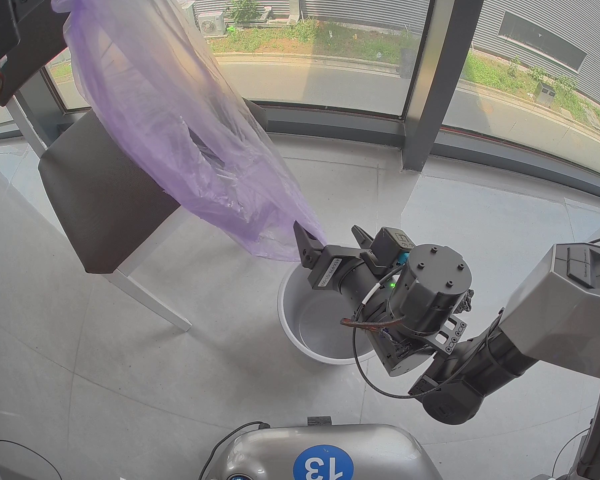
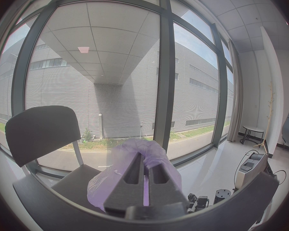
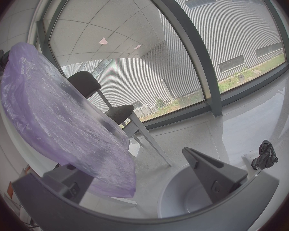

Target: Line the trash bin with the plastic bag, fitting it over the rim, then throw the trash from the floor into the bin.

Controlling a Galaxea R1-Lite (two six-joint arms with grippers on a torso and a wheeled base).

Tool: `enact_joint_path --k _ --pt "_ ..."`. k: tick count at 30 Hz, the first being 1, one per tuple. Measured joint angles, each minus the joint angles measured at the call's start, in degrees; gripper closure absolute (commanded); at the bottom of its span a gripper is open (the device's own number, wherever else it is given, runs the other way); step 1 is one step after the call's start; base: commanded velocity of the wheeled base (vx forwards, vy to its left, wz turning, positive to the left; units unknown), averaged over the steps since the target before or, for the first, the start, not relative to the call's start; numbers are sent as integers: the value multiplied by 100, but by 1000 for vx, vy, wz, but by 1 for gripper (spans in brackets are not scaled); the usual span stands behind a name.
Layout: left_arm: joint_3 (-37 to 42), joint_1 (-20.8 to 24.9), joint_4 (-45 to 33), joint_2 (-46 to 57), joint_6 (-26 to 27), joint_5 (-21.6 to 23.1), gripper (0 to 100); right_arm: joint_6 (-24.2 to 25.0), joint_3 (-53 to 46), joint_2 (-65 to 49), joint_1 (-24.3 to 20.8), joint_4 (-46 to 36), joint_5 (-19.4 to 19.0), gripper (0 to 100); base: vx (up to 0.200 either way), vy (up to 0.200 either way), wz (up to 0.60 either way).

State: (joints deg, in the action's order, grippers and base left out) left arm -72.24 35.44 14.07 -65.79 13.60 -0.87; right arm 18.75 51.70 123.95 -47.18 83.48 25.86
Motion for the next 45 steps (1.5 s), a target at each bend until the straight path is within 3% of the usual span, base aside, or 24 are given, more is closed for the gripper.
enact_joint_path --k 11,20,29,36,40,45 --pt "48 -18 51 2 -17 0 100 2 -197 -56 0 13 -13 100 0 0 0" --pt "265 -132 -57 89 -15 -63 100 -20 -1185 -649 0 274 -27 100 0 0 0" --pt "1359 -410 -616 538 -195 -149 100 -224 -2417 -1746 13 304 -54 100 0 0 0" --pt "2233 -621 -727 767 -859 -134 100 -525 -3316 -2526 10 224 -115 100 0 0 0" --pt "2591 -642 -677 758 -986 -26 100 -622 -3690 -2826 -54 202 -367 100 0 0 0" --pt "2938 -507 -257 649 -1215 84 100 -661 -4212 -3149 -168 235 -1075 100 0 0 0"
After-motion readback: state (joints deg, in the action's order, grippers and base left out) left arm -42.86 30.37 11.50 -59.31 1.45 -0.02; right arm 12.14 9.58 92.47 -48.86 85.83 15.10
